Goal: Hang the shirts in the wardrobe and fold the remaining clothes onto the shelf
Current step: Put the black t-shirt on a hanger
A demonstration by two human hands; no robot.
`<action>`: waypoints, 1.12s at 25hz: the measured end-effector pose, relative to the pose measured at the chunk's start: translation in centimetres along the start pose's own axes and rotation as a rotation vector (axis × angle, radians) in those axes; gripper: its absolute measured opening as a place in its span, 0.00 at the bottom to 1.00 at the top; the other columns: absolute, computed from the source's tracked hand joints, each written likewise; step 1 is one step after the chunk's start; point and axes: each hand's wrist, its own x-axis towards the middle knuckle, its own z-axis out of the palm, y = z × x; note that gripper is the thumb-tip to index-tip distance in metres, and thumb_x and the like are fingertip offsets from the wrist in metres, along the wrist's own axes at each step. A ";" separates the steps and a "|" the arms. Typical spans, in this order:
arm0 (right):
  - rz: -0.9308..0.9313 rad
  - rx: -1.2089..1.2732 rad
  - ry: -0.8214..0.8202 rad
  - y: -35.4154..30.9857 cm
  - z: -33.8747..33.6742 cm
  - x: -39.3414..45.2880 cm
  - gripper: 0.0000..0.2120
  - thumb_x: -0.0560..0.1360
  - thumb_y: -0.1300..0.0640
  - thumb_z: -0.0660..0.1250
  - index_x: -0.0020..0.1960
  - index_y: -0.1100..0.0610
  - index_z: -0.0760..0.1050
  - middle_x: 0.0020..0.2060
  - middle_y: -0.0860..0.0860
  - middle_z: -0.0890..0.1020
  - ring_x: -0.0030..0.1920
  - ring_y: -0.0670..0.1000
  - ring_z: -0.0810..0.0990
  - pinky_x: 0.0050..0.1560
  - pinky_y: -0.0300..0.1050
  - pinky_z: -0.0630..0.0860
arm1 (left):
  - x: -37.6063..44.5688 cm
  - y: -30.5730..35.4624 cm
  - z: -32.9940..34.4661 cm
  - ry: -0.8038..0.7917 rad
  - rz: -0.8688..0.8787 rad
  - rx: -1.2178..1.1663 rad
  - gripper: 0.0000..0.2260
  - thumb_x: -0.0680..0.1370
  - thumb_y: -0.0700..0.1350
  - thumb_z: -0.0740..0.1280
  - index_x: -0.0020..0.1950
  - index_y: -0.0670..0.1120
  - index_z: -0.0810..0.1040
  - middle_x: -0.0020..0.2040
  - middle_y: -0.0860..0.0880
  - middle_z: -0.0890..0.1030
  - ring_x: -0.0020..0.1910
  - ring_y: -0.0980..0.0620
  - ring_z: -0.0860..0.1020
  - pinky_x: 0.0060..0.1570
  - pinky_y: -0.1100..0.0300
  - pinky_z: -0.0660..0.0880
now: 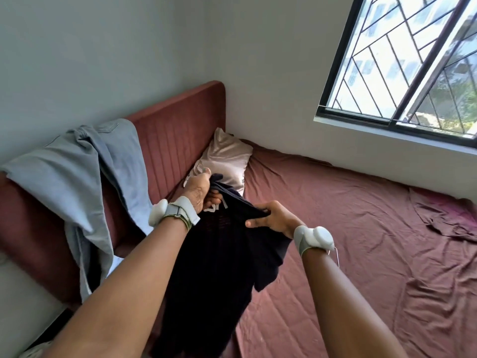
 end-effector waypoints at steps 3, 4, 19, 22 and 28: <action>-0.155 -0.235 0.142 -1.8 -0.6 1.0 0.09 0.75 0.47 0.70 0.51 0.48 0.83 0.43 0.49 0.86 0.45 0.48 0.84 0.54 0.48 0.79 | 0.2 -0.2 -1.9 0.005 -0.054 0.018 0.23 0.81 0.58 0.57 0.36 0.44 0.76 0.23 0.48 0.77 0.17 0.55 0.74 0.21 0.69 0.65; -0.201 -0.278 0.158 -2.3 -0.5 1.3 0.11 0.77 0.45 0.66 0.52 0.50 0.82 0.43 0.50 0.85 0.45 0.49 0.83 0.54 0.50 0.79 | 0.3 -0.3 -2.5 0.056 -0.041 0.104 0.20 0.80 0.56 0.60 0.40 0.42 0.78 0.26 0.47 0.80 0.22 0.53 0.77 0.22 0.67 0.69; -0.543 -0.249 0.430 -11.9 -6.9 0.7 0.17 0.76 0.44 0.67 0.35 0.55 0.74 0.29 0.48 0.72 0.32 0.44 0.69 0.35 0.42 0.67 | -1.3 2.7 -0.8 -0.612 0.604 -0.320 0.21 0.68 0.52 0.77 0.57 0.56 0.72 0.62 0.41 0.77 0.57 0.46 0.76 0.63 0.46 0.71; -0.536 -0.282 0.387 -12.1 -9.0 0.1 0.13 0.64 0.46 0.79 0.31 0.48 0.75 0.28 0.43 0.76 0.32 0.42 0.72 0.36 0.37 0.70 | -2.2 4.5 -0.3 -0.776 0.567 0.389 0.24 0.72 0.49 0.74 0.66 0.56 0.72 0.70 0.47 0.73 0.68 0.48 0.72 0.68 0.52 0.68; -0.330 -0.721 0.253 -10.0 -13.0 0.2 0.15 0.60 0.60 0.81 0.42 0.56 0.79 0.34 0.47 0.77 0.39 0.48 0.73 0.34 0.36 0.64 | 0.7 4.8 0.0 -0.680 0.201 1.478 0.12 0.70 0.48 0.75 0.47 0.42 0.79 0.43 0.47 0.80 0.48 0.53 0.74 0.61 0.53 0.65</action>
